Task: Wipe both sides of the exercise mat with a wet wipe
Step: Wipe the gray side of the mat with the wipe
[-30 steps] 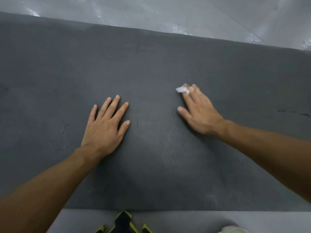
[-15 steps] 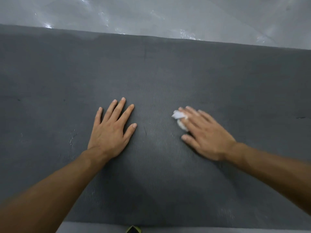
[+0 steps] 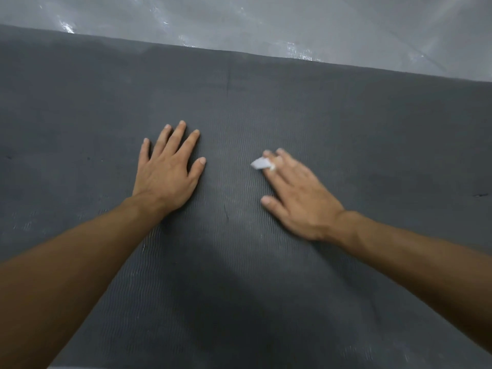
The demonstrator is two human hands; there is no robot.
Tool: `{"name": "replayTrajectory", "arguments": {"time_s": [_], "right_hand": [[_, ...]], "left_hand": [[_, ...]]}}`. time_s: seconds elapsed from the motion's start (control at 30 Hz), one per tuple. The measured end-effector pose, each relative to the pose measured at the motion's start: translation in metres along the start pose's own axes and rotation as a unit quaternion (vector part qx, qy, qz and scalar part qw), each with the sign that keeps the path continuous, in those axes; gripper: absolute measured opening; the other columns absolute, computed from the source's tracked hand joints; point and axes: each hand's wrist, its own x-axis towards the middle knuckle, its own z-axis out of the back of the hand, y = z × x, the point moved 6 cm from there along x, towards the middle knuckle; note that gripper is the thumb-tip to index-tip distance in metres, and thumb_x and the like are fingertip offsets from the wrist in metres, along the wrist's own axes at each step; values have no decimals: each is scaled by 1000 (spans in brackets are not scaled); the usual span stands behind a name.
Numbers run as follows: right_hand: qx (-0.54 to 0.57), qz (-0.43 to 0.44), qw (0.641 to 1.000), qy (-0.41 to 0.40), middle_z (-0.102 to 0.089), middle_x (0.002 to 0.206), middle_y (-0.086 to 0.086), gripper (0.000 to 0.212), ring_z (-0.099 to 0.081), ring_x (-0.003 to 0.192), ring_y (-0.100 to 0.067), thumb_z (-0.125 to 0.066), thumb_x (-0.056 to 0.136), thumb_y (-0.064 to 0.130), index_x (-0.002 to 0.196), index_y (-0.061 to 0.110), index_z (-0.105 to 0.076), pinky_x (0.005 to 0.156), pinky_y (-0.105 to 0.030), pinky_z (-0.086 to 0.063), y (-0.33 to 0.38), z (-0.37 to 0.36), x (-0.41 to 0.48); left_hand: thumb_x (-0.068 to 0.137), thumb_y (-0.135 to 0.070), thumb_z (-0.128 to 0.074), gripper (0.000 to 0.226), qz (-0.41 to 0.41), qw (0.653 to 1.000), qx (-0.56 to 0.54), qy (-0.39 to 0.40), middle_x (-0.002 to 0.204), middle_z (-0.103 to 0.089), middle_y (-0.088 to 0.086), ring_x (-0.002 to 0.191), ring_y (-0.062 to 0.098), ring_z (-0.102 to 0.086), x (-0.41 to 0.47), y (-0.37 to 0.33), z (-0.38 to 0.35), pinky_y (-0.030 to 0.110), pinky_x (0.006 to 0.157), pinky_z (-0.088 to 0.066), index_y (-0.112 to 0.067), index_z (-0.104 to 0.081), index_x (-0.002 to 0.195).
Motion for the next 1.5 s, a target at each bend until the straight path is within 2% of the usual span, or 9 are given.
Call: {"name": "replayTrajectory", "arguments": {"time_s": [0.1, 0.2, 0.43, 0.63, 0.77, 0.9, 1.0, 1.3, 1.5], "right_hand": [[-43, 137, 988, 54, -4, 175, -4, 74, 7, 161, -22, -24, 108, 59, 165, 12, -20, 131, -43, -5, 56, -18, -19], [-86, 181, 978, 56, 0, 175, -1, 70, 9, 161, -19, -20, 110, 57, 165, 12, -23, 131, -44, -6, 59, -21, -19], [-74, -13, 997, -20, -12, 174, 3, 73, -3, 161, -16, -13, 104, 60, 165, 20, -20, 129, -45, -12, -48, 21, 56], [2, -140, 989, -39, -14, 173, -7, 80, -9, 160, -24, -12, 100, 63, 164, 15, -19, 130, -45, -12, -112, 51, 119], [-6, 24, 1000, -1, -17, 172, -10, 76, -8, 161, -27, -24, 101, 59, 165, 17, -19, 130, -34, -5, -39, 33, 106], [-54, 239, 967, 72, -8, 175, -4, 71, 4, 161, -20, -29, 108, 58, 164, 14, -25, 131, -40, -6, 52, -5, 17], [-81, 296, 949, 77, -9, 175, -2, 67, 2, 161, -19, -27, 111, 57, 161, 14, -34, 128, -42, -8, 61, -17, -6], [-63, 18, 998, -16, -12, 174, 2, 75, -3, 161, -15, -10, 103, 62, 167, 23, -13, 128, -38, -6, -65, 41, 134], [-4, -100, 991, -84, -25, 168, -9, 65, -17, 158, -24, -25, 108, 53, 161, 17, -25, 127, -47, -14, -105, 63, 195]], "left_hand": [[103, -59, -20, 66, -7, 1000, 6, -16, 173, -9, -5, 160, 19, -4, -2, -1, -3, 54, 128, -5, -33, -19, 164], [103, -59, -19, 66, -6, 1000, 13, -24, 173, -9, -5, 160, 18, -4, -4, -2, -3, 54, 128, -6, -33, -18, 164], [103, -61, -15, 66, -1, 1000, 26, -14, 174, -3, -7, 160, 16, 0, -3, -1, -3, 58, 127, -3, -36, -13, 164], [102, -61, -14, 67, -1, 999, 32, -9, 174, 1, -7, 160, 16, 3, -2, 0, -4, 58, 127, -3, -36, -9, 165], [102, -60, -14, 67, -1, 1000, 28, -3, 174, 2, -8, 160, 16, 4, -2, 0, -3, 57, 127, -2, -37, -8, 165], [103, -59, -16, 67, -1, 999, 32, -6, 174, 0, -8, 160, 16, 3, -1, 0, -3, 57, 127, -4, -36, -10, 165], [103, -60, -15, 67, -1, 999, 34, -3, 174, 1, -7, 160, 16, 3, -1, 1, -4, 57, 127, -3, -36, -9, 165], [103, -62, -13, 67, -1, 999, 39, 11, 173, 6, -9, 159, 15, 9, -1, 1, -6, 58, 127, -2, -38, -4, 165], [101, -66, -13, 67, 18, 999, 35, 15, 173, 9, 3, 159, 22, 12, 1, 2, -4, 55, 128, -1, -44, -3, 164]]}}
